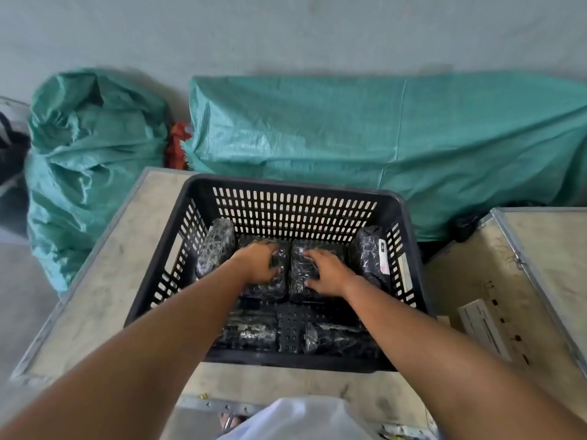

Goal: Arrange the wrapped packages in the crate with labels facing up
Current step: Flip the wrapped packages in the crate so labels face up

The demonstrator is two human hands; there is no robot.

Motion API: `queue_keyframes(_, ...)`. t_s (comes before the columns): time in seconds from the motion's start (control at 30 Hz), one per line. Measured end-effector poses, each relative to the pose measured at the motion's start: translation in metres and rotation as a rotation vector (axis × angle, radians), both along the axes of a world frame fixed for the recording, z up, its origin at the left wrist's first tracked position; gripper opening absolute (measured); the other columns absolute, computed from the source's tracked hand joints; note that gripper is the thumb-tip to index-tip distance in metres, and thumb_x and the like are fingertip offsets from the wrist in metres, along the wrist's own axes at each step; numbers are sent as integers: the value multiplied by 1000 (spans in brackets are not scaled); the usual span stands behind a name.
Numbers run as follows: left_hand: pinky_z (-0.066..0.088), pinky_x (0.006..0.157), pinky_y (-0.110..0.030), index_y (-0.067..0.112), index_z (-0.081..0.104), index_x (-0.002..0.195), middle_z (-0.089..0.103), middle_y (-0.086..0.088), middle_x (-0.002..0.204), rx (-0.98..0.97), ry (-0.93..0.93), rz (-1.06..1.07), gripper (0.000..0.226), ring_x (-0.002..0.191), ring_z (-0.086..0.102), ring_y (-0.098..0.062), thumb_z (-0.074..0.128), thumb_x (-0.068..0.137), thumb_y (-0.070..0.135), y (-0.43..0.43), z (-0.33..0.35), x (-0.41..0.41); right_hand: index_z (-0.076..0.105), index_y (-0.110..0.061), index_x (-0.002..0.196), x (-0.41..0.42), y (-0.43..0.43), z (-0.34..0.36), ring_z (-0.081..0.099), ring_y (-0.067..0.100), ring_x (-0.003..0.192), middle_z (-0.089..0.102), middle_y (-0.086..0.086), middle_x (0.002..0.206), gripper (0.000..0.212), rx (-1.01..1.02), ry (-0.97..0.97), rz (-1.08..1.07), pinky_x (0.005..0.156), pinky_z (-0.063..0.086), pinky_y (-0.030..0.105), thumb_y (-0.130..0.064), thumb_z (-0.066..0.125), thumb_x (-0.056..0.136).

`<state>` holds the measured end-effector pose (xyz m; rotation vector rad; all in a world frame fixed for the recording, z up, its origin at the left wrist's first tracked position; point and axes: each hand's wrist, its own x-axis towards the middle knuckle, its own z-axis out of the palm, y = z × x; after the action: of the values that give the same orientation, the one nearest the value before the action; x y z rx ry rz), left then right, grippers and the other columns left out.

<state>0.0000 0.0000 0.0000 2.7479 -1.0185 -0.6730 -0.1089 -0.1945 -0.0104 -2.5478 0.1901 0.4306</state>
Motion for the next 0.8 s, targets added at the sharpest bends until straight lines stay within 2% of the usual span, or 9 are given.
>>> queue_keyframes(0.07, 32, 118, -54, 21, 17, 162, 12, -13, 169, 93, 44, -14, 83, 152, 22, -36, 62, 95, 42, 0, -12, -1, 19, -24, 164, -1, -4, -10, 11, 39, 156, 11, 11, 171, 101, -45, 56, 8, 125, 14, 57, -28, 83, 84)
queue_keyframes(0.13, 25, 119, -60, 25, 1, 162, -4, -10, 170, 186, 53, -33, 92, 155, 2, -36, 60, 95, 45, 4, -28, -5, 10, -26, 166, -4, -7, -22, -7, 40, 156, -4, 9, 173, 112, -146, 95, 16, 121, 6, 64, -35, 85, 82)
queue_keyframes(0.27, 15, 116, -71, 35, -16, 158, -26, -5, 166, 272, 127, -37, 102, 152, -21, -36, 59, 92, 55, 7, -56, -17, -1, -28, 165, -15, -5, -47, -20, 37, 154, -21, 8, 169, 131, -263, 170, 88, 124, -3, 61, -41, 90, 72)
queue_keyframes(0.37, 4, 113, -74, 48, -17, 155, -31, -5, 164, 241, 173, -49, 100, 150, -27, -37, 59, 91, 59, 6, -69, -25, -9, -36, 163, -26, -8, -59, -25, 33, 152, -29, 4, 164, 136, -321, 203, 99, 123, -8, 61, -19, 92, 73)
queue_keyframes(0.47, 1, 113, -74, 49, -15, 155, -33, -8, 163, 239, 196, -43, 100, 148, -30, -38, 60, 90, 62, 9, -74, -27, -5, -38, 163, -22, -3, -59, -20, 38, 154, -21, 9, 169, 124, -294, 194, 79, 124, 0, 63, 19, 68, 81)
queue_keyframes(0.53, 0, 113, -74, 47, -15, 155, -35, -9, 162, 250, 201, -35, 104, 147, -31, -38, 63, 88, 61, 13, -79, -33, 0, -35, 164, -18, 5, -56, -18, 43, 153, -15, 14, 170, 116, -273, 229, 109, 123, 2, 65, 21, 62, 83)
queue_keyframes(0.63, 2, 112, -74, 45, -15, 156, -35, -8, 162, 281, 214, -38, 110, 148, -30, -38, 70, 87, 54, 17, -83, -37, 19, -35, 162, -14, 6, -46, -8, 46, 154, -1, 16, 171, 103, -255, 264, 160, 122, 5, 66, 9, 70, 85)
queue_keyframes(0.73, 5, 112, -75, 45, -12, 157, -32, -8, 164, 262, 243, -24, 108, 149, -27, -39, 71, 88, 50, 16, -79, -35, 40, -39, 155, -10, -2, -26, 29, 39, 152, 31, 14, 166, 91, -210, 218, 155, 123, 27, 52, -12, 84, 81)
queue_keyframes(0.8, 5, 112, -76, 44, -8, 158, -29, -7, 165, 228, 277, -5, 105, 150, -26, -38, 70, 88, 51, 16, -77, -33, 54, -39, 147, -8, -9, -13, 66, 24, 120, 64, 7, 143, 82, -144, 122, 133, 104, 50, 34, -21, 88, 75)
